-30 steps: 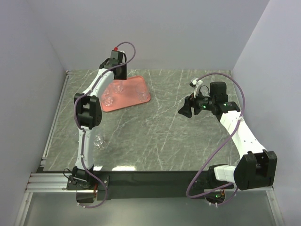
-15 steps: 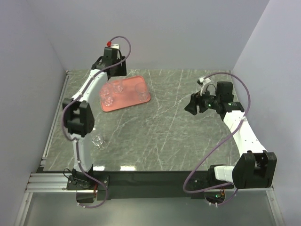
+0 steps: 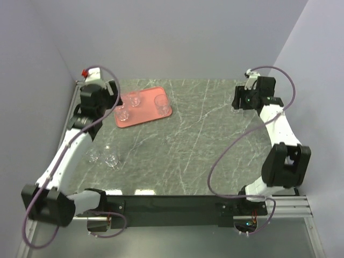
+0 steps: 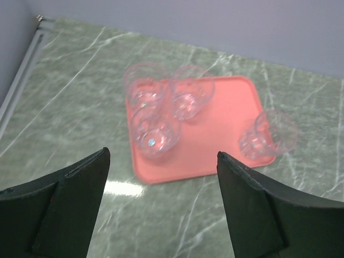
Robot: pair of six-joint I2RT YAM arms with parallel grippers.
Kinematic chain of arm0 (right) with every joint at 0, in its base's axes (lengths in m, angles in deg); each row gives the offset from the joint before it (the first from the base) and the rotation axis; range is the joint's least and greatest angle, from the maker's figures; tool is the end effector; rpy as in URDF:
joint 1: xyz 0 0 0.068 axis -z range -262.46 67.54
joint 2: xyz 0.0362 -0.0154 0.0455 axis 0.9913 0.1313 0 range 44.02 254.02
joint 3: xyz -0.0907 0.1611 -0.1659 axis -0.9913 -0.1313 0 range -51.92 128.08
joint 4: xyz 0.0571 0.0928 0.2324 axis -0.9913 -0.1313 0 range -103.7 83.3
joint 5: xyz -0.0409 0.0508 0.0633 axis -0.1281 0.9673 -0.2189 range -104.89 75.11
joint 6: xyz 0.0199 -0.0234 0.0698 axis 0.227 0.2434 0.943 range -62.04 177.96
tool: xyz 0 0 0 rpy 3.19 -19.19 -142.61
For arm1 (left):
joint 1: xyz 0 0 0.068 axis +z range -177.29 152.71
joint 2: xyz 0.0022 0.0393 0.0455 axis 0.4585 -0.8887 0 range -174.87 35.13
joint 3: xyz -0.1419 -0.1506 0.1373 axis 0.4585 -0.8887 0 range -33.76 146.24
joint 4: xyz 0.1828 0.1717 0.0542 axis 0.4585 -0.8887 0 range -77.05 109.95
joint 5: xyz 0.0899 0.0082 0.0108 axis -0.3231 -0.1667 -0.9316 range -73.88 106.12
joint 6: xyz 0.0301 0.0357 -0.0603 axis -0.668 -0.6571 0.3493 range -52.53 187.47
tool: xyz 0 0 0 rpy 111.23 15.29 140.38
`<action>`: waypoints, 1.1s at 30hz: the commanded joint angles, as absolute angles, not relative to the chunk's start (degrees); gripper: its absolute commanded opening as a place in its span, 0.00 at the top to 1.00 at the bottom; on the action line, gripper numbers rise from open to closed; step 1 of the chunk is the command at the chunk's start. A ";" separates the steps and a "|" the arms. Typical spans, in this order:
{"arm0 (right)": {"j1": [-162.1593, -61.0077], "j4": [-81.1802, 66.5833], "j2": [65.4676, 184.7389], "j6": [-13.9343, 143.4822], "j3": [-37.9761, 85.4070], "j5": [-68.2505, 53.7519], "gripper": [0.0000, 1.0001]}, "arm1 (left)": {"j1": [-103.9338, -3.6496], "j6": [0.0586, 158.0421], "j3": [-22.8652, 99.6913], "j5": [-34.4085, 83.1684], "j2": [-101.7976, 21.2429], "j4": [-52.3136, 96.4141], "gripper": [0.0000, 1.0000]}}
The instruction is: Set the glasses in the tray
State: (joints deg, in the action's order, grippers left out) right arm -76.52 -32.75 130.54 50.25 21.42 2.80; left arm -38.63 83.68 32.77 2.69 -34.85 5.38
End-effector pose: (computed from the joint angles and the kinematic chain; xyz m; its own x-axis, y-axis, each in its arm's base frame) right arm 0.3579 -0.0174 0.2698 -0.6051 -0.0656 -0.7934 -0.2187 0.9720 0.0865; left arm 0.3083 -0.0465 0.3407 -0.2842 -0.2200 -0.9332 -0.1090 0.9744 -0.1965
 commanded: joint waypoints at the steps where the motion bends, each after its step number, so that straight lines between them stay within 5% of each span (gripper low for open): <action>1: -74.99 -33.68 135.77 52.77 29.19 -5.73 0.37 | -37.67 84.96 23.85 -0.23 -27.29 11.06 0.14; 17: -73.49 -40.27 159.58 53.65 54.41 -13.31 0.47 | -36.96 82.94 13.53 -7.17 -16.20 12.12 0.12; 33: -72.96 -40.54 167.95 52.51 58.82 -14.72 0.60 | -36.96 82.41 13.71 -7.26 -16.55 11.86 0.12</action>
State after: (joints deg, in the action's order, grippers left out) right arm -73.42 -40.90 167.48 52.83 55.67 -13.87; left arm -37.12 83.22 13.71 -6.30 -17.21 9.66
